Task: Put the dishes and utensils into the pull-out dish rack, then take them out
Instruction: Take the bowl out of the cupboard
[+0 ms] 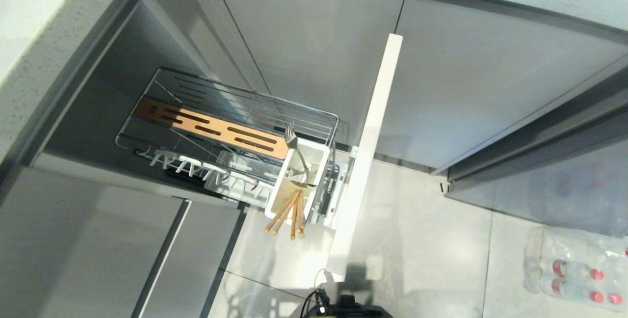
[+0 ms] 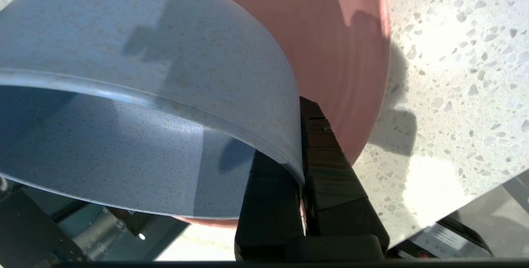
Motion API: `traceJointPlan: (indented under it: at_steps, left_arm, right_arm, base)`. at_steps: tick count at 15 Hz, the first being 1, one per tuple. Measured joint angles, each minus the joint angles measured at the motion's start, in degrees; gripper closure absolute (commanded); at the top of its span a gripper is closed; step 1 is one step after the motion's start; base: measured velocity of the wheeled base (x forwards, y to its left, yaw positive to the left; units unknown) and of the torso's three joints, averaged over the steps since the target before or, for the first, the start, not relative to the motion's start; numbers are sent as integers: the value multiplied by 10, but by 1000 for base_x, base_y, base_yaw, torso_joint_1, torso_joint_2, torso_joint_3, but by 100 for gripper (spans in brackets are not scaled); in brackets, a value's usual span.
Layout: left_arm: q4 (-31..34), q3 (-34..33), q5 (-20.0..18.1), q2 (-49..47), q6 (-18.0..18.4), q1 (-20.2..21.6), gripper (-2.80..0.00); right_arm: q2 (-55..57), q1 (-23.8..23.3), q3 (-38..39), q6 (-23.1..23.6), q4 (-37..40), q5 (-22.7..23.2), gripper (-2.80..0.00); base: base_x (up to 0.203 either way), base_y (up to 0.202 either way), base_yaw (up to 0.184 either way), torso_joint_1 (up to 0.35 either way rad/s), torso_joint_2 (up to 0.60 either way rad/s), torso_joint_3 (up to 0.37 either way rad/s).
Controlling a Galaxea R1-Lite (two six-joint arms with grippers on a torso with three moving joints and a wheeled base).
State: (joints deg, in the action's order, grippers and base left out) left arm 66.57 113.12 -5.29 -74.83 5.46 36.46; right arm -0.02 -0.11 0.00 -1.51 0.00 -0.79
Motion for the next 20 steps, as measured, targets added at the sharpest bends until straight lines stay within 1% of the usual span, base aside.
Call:
traceJointPlan:
  at_steps: [2, 10, 11, 16, 20]
  left_arm:
    - [7, -1, 0, -1, -12, 0, 0]
    - [20, -2, -2, -2, -20, 6, 0]
    - [20, -2, 0, -2, -20, 6, -280]
    - [18, -2, 2, 1, -21, 9, -280]
    - [1, -2, 4, 22, -36, 9, -280]
  right_arm:
    - [0, 0, 0, 0, 0, 0, 0]
    - [0, 0, 0, 0, 0, 0, 0]
    - [0, 0, 0, 0, 0, 0, 0]
    - [0, 0, 0, 0, 0, 0, 0]
    - [0, 0, 0, 0, 0, 0, 0]
  base:
    - [0, 0, 0, 0, 0, 0]
    - [0, 0, 0, 0, 0, 0]
    - [0, 0, 0, 0, 0, 0]
    - [0, 0, 0, 0, 0, 0]
    - [0, 0, 0, 0, 0, 0]
